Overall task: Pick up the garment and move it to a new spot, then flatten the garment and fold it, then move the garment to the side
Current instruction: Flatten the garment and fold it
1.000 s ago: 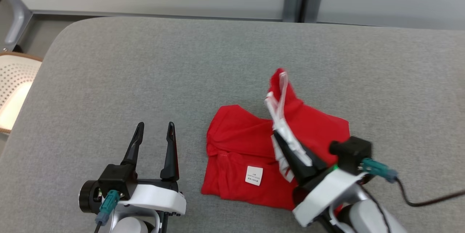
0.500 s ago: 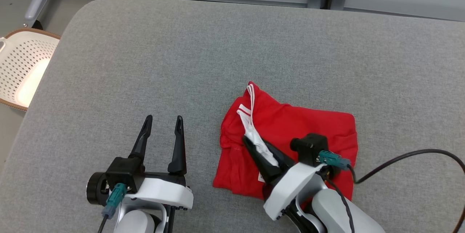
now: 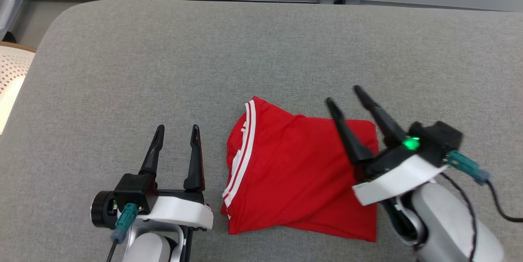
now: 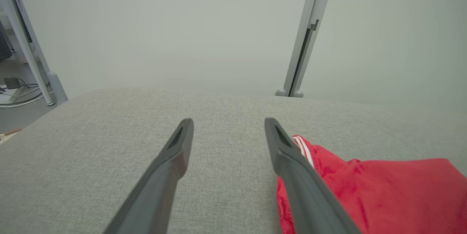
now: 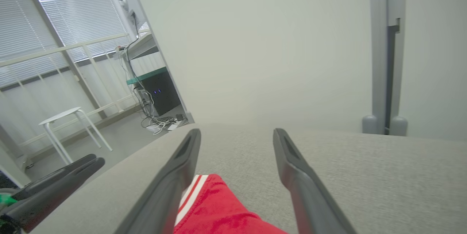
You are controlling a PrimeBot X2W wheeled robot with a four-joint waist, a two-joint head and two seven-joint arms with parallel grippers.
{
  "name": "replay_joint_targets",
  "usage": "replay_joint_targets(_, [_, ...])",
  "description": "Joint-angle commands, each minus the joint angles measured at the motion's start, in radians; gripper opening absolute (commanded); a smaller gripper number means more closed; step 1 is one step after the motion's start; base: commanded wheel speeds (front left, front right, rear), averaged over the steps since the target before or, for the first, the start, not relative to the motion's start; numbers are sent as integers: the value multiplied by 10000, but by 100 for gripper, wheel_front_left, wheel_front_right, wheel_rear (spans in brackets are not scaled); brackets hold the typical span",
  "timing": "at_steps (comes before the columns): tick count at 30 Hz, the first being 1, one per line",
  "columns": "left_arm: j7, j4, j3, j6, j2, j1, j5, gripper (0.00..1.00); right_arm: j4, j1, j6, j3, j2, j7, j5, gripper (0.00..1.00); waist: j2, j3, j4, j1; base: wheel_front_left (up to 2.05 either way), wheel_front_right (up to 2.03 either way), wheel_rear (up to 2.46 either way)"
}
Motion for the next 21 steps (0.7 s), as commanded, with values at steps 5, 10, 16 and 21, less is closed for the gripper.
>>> replay_joint_targets(5, [-47, -15, 240, -31, 47, -91, 249, 100, -719, 1404, 0, -2153, -571, -64, -638, 100, 0, -122, -380, 0, 0, 0, 0])
replay_joint_targets(10, [-48, -34, 554, -117, 184, 218, 283, 100, -1134, 2785, 0, -3812, -695, -39, -1192, 100, 0, -434, -715, 0, 0, 0, 0])
replay_joint_targets(16, [-47, 123, 828, -305, 505, 730, 247, 100, -1715, 4097, 0, -4658, -427, 426, -1689, 100, 0, -959, -1016, 0, 0, 0, 0])
replay_joint_targets(21, [-47, 223, 937, -494, 771, 1158, 167, 100, -2307, 4978, 0, -4967, -83, 877, -2034, 100, 0, -1453, -1078, 0, 0, 0, 0])
